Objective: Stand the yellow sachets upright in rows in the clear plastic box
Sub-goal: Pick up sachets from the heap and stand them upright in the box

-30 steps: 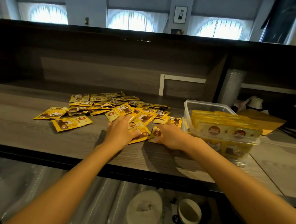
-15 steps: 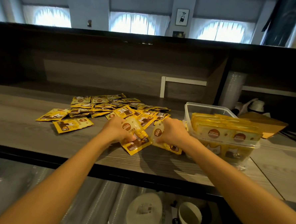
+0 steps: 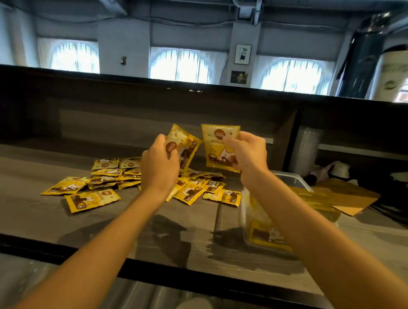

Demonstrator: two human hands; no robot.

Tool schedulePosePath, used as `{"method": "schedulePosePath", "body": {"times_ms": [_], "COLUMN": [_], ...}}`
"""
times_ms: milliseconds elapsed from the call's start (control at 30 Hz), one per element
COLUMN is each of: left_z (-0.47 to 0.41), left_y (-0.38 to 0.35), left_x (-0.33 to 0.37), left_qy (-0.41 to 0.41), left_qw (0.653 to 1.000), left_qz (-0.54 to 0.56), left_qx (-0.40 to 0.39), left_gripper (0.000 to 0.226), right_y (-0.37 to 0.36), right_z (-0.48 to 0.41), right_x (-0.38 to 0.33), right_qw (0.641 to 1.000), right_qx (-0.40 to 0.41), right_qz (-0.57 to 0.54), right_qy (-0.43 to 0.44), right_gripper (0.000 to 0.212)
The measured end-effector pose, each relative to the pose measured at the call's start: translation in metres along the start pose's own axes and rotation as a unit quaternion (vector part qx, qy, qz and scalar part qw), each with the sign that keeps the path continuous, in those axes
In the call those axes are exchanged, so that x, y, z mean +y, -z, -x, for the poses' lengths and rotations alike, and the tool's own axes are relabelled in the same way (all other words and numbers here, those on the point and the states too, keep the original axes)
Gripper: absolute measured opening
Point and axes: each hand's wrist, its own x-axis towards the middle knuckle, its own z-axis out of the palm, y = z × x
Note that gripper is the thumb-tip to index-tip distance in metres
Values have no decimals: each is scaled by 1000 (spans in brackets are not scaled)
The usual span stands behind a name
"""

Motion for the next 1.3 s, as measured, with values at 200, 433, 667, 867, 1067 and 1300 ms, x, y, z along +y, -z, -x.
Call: {"method": "schedulePosePath", "body": {"times_ms": [200, 433, 667, 867, 1067, 1300], "left_z": [1, 20, 32, 28, 25, 26], "left_y": [-27, -73, -112, -116, -120, -120], "left_x": [40, 74, 81, 77, 72, 68], "left_qy": [-68, -143, -134, -133, -135, -136], "left_qw": [995, 969, 937, 895, 853, 851], "left_qz": [25, 78, 23, -69, -144, -116], "left_qx": [-67, -185, -321, -421, -482, -494], "left_gripper": [11, 27, 18, 19, 42, 42], "right_y": [51, 124, 163, 167, 167, 170], "right_z": [-21, -25, -25, -19, -14, -13], "right_x": [-13, 14, 34, 43, 51, 57], "right_qw": [989, 987, 985, 982, 971, 948], "right_qx": [122, 145, 91, -7, -60, -99], "right_qz": [61, 64, 138, 185, 218, 296], "right_qy": [63, 11, -50, -32, -73, -67], "right_gripper": [11, 18, 15, 27, 19, 31]}}
